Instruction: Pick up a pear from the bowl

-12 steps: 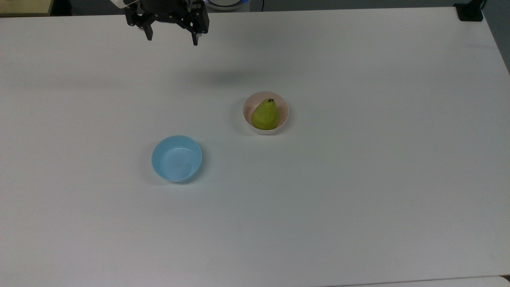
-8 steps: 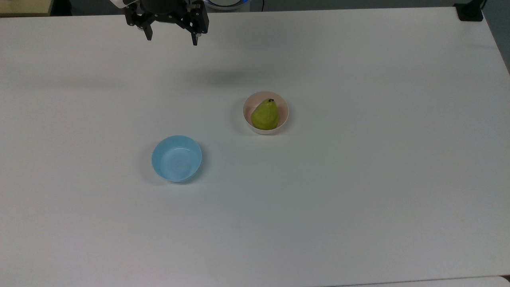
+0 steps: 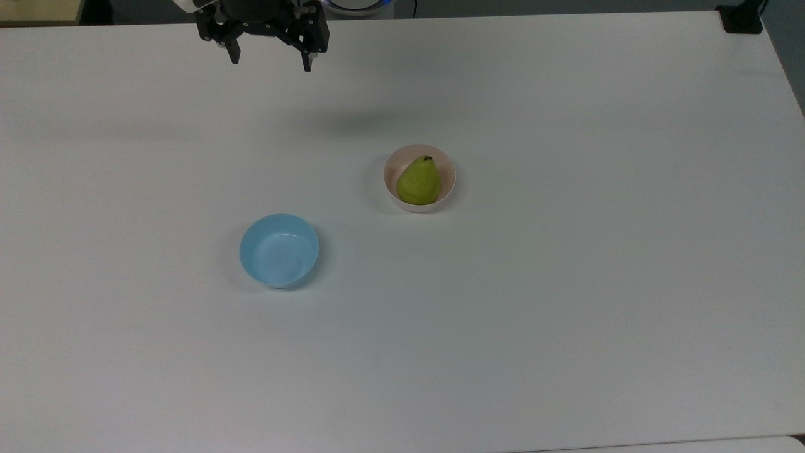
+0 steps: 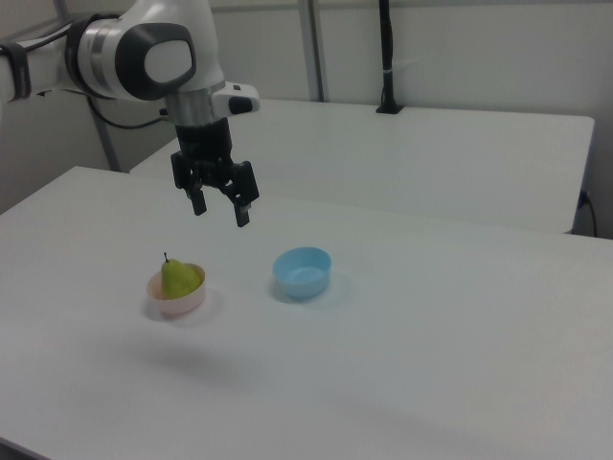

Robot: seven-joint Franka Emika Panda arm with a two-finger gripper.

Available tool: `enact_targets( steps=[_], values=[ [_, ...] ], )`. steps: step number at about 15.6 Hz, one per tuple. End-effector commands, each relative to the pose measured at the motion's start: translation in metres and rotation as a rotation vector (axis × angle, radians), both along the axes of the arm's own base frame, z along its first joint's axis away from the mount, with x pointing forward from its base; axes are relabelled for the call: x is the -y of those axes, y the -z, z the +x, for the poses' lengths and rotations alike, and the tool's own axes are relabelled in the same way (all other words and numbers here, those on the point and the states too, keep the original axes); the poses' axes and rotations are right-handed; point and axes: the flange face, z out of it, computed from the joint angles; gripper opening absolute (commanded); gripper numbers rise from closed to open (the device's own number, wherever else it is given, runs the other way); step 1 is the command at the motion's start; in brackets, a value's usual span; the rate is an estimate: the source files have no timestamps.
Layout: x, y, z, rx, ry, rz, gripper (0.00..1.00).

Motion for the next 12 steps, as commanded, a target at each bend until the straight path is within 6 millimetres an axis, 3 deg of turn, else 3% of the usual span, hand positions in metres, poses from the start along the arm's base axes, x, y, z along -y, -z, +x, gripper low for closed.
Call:
enact_targets(
  steps=[1,5,9,12],
  values=[
    [-0.009,0.005,-0.002,-0.007,-0.009,-0.011,1.0],
    [-0.078,0.022,0.016,0.013,-0.119,-0.01,1.0],
    [-0.148,0.07,0.031,-0.012,-0.211,-0.021,1.0],
    [-0.182,0.109,0.044,0.004,-0.209,-0.032,1.0]
  ],
)
